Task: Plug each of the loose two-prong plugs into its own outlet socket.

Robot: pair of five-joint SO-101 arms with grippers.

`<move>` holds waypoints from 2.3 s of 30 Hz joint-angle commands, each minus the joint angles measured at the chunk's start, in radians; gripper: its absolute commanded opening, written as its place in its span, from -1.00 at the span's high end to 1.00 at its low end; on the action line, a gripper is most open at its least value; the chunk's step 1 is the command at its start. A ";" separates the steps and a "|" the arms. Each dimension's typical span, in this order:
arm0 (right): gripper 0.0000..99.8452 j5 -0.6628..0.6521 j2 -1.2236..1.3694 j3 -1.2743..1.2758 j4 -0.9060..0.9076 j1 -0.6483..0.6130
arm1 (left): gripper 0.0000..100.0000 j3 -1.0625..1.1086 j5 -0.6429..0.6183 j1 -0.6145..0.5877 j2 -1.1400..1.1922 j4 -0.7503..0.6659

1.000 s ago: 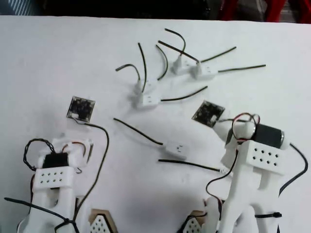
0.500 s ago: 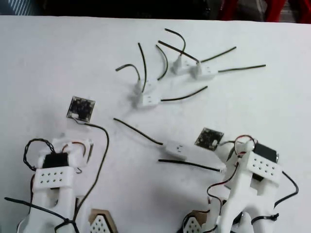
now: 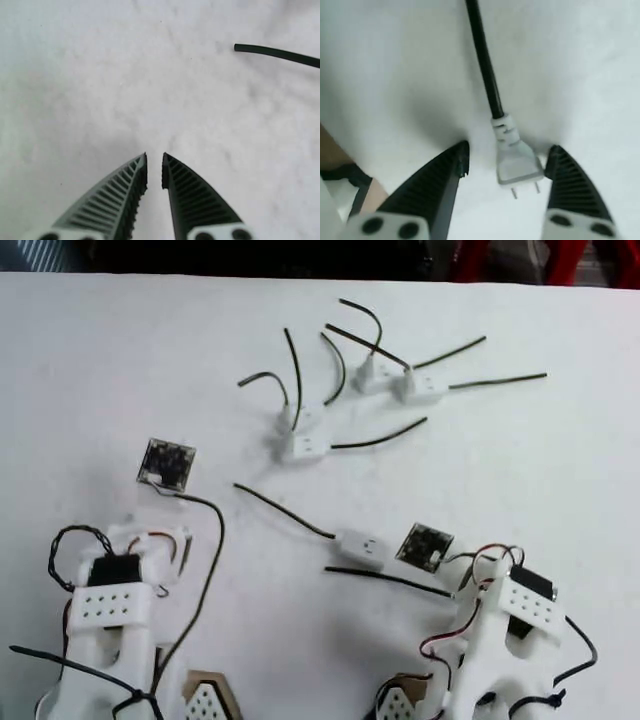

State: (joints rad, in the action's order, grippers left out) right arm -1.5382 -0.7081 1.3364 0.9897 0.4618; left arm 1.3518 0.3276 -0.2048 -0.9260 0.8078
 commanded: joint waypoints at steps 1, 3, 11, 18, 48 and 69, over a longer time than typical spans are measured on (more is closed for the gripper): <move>0.88 -0.012 0.002 0.003 -0.042 0.012 | 0.85 -0.005 0.009 -0.008 -0.024 -0.015; 0.96 -0.012 -0.004 0.003 -0.042 0.012 | 0.85 -0.005 0.009 -0.008 -0.024 -0.015; 0.96 -0.012 -0.007 -0.141 0.002 0.073 | 0.85 -0.005 0.009 -0.010 -0.024 -0.015; 0.96 -0.002 -0.007 -0.446 0.269 0.125 | 0.85 -0.005 0.009 -0.010 -0.024 -0.015; 0.86 0.764 0.005 -0.316 0.027 -0.185 | 0.85 -0.005 0.009 -0.012 -0.024 -0.011; 0.70 0.818 0.329 -0.637 0.289 -0.150 | 0.85 -0.005 0.009 -0.010 -0.024 -0.015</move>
State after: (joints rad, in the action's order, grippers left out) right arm -0.7327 -0.3307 0.7426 1.2259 0.3391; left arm 1.3518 0.3276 -0.2048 -0.9260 0.8078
